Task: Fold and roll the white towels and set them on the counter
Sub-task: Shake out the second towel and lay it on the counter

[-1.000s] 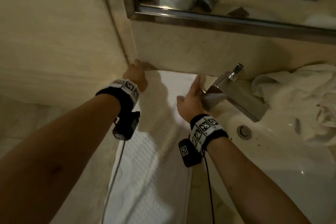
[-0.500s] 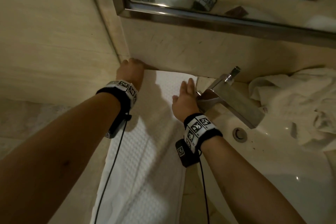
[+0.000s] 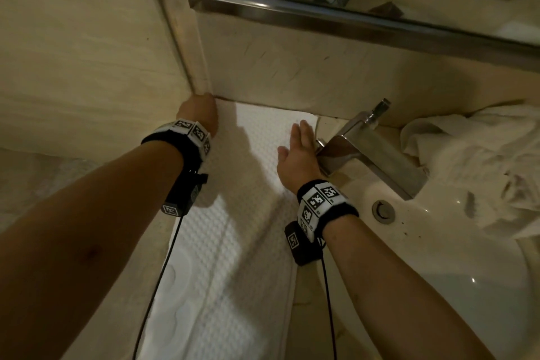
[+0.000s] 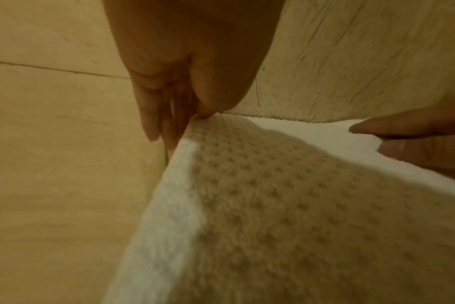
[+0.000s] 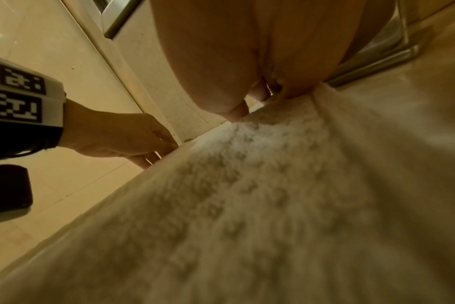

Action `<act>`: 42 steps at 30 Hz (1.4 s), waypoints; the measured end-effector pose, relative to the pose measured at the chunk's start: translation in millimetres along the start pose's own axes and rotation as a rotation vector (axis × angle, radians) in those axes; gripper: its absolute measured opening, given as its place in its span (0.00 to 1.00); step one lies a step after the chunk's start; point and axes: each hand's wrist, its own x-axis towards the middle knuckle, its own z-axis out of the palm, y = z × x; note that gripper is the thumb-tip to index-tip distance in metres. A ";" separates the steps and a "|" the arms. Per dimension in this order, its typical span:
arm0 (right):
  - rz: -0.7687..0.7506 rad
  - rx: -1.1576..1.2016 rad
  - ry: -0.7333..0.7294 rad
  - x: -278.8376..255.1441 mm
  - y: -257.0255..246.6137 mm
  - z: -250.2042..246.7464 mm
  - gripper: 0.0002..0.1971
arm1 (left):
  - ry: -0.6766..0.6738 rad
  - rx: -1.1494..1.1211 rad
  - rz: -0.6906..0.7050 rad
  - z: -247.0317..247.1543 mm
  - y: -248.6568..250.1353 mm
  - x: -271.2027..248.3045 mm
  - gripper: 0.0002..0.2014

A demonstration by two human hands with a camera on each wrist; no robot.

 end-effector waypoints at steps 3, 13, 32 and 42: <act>-0.007 -0.040 -0.009 0.2 0.5 2.0 0.30 | -0.024 0.051 0.001 -4.8 0.1 2.9 0.15; -0.036 0.132 0.079 4.5 11.7 11.0 0.31 | 0.274 -0.667 -0.020 7.2 16.9 -33.0 0.25; 0.241 0.353 -0.050 -140.5 22.9 43.3 0.22 | -0.108 0.137 0.116 56.2 27.2 -229.5 0.24; 0.429 0.356 -0.079 -181.1 10.4 63.6 0.35 | -0.260 0.238 0.358 47.0 4.2 -250.5 0.46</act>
